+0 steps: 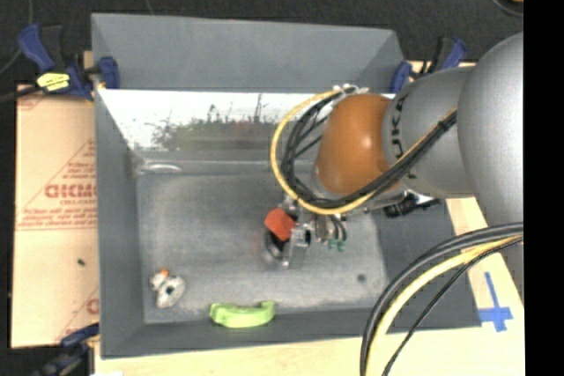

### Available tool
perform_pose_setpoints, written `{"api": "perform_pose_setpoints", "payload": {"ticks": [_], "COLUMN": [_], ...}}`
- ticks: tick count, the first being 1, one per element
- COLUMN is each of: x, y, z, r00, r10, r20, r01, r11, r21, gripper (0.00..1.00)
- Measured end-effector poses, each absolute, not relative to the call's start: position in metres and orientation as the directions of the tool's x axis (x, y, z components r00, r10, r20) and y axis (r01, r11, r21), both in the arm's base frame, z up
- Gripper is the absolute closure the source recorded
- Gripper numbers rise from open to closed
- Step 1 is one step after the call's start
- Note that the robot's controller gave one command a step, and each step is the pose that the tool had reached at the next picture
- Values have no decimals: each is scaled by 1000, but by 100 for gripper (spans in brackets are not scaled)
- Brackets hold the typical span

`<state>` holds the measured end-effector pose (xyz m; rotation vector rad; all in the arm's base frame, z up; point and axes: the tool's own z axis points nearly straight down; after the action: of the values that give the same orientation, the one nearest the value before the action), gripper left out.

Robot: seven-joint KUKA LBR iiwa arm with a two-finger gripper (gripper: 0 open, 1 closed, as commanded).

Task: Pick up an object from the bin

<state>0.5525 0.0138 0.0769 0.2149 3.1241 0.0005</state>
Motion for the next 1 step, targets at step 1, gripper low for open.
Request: {"api": "perform_pose_setpoints", "payload": {"ticks": [1], "x": [575], "y": [48], "z": [77], "r00": [-991], "r10": [-131], "r20": [-17], "r01": [-131], "r11": [991], "r21": [-6], "gripper": [100]}}
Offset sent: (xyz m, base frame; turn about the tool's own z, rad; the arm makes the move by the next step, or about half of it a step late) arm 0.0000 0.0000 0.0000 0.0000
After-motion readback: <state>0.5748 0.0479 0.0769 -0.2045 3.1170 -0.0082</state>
